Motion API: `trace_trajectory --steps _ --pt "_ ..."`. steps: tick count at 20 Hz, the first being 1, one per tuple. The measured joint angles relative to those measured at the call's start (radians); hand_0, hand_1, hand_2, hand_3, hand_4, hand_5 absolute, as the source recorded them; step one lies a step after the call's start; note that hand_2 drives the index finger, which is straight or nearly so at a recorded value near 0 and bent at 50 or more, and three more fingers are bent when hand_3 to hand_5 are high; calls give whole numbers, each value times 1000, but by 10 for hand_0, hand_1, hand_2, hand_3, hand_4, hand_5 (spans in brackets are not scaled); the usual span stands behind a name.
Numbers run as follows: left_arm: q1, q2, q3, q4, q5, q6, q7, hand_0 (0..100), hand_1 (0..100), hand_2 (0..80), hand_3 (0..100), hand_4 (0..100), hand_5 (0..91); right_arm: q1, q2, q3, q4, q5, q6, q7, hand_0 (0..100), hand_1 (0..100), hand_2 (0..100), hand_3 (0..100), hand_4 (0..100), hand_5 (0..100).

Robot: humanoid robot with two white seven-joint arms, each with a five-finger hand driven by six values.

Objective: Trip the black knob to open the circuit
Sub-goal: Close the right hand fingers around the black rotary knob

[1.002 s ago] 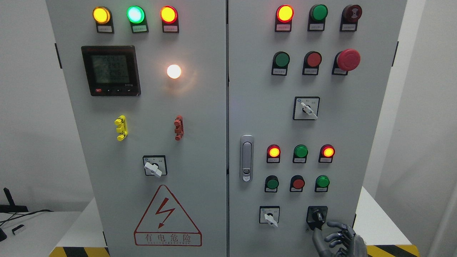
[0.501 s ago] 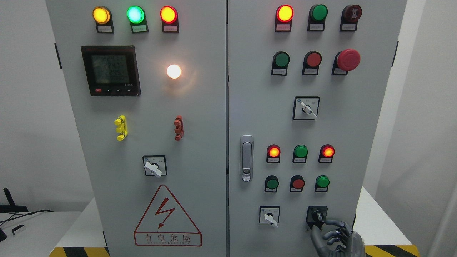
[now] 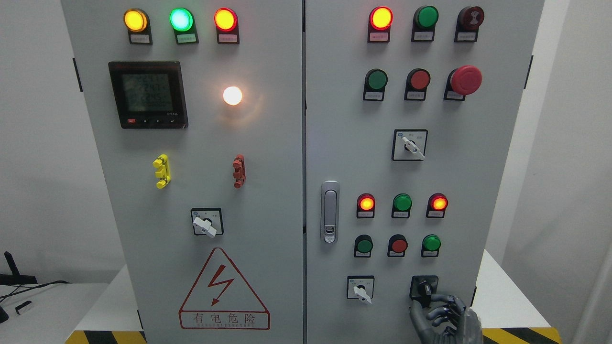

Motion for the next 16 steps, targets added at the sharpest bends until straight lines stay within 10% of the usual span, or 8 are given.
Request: trace_trajectory --steps 16 --pt "0 0 0 0 0 0 0 120 389 0 0 0 0 -2 0 9 4 2 1 -2 362 750 507 785 816 953"
